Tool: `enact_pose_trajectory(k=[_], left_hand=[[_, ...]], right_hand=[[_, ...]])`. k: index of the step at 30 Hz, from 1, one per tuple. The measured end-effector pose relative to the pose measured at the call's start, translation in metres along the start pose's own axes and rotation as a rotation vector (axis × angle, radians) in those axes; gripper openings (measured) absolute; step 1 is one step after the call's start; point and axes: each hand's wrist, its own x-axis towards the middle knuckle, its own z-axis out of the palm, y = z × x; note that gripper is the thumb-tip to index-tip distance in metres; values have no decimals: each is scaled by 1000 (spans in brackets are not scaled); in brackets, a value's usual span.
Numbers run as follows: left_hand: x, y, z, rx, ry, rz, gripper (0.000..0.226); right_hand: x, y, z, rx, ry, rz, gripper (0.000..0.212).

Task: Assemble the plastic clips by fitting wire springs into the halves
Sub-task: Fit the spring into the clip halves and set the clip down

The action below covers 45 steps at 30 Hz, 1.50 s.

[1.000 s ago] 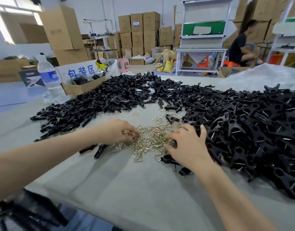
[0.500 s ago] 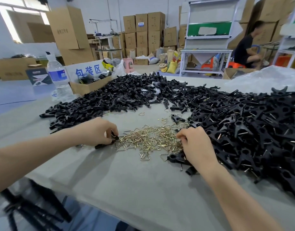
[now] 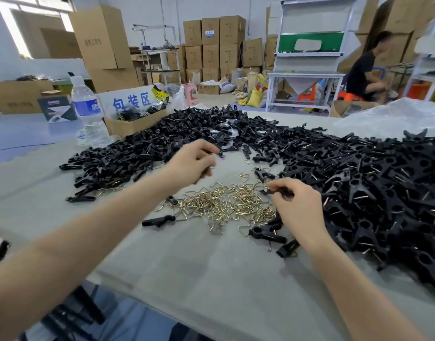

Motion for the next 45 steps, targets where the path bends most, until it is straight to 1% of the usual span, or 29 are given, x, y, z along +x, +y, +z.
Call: enact_pose_trajectory(k=[1,2,4,6,9,10,11,12,13,16,18,19,20,22,23,26,28,32,38,40,45], left_hand=[[-1,9,20,-155,-9,-6,10],[-2,17,42,-260,-3,-4,7],[-5,27,82,-422,36,-6,4],[-8,28,108,-567,43,-27,8],[-7,18,112,-623,39,11,21],[-7,13,109,-640,25,21,29],[-8,9,106,-663,3,20,43],[-8,5,103,-693,-18,2,57],[-8,3,102,-732,-27,-26,65],[-6,3,107,-794,47,-130,65],[-3,6,110,-826,102,-196,69],[-2,6,110,-860,97,-226,67],[-1,5,108,-898,75,-238,58],[-2,6,105,-944,25,-218,27],[-4,6,104,-926,3,-205,19],[-8,8,108,-777,-49,-108,32],[-9,8,109,-707,-73,-36,34],[-9,6,108,-750,-117,0,45],[-9,7,110,-749,-142,-1,42],[-9,7,111,-724,-159,-1,41],[-10,8,112,-743,-186,-3,39]], right_hand=[[-1,-2,0,27,4,-9,28],[-2,-3,1,49,19,-26,28],[-3,-5,-1,95,77,-48,23],[-1,-5,-2,164,113,-27,21],[5,-3,-6,244,130,60,18],[7,-3,-7,251,124,93,16],[7,-4,-7,280,115,128,13],[7,-5,-7,345,103,165,13],[6,-7,-6,444,88,203,13],[3,-11,-4,739,20,295,14],[1,-14,-1,861,-25,345,13],[1,-15,-1,899,-35,368,13],[0,-15,0,926,-32,392,14],[0,-15,0,928,-7,450,15],[0,-14,-1,900,9,474,15],[2,-10,-6,840,56,508,17],[2,-9,-8,846,76,503,17],[3,-6,-8,792,75,483,16],[4,-4,-7,751,89,446,17],[4,-4,-7,716,59,407,19],[2,-4,-8,630,10,281,36]])
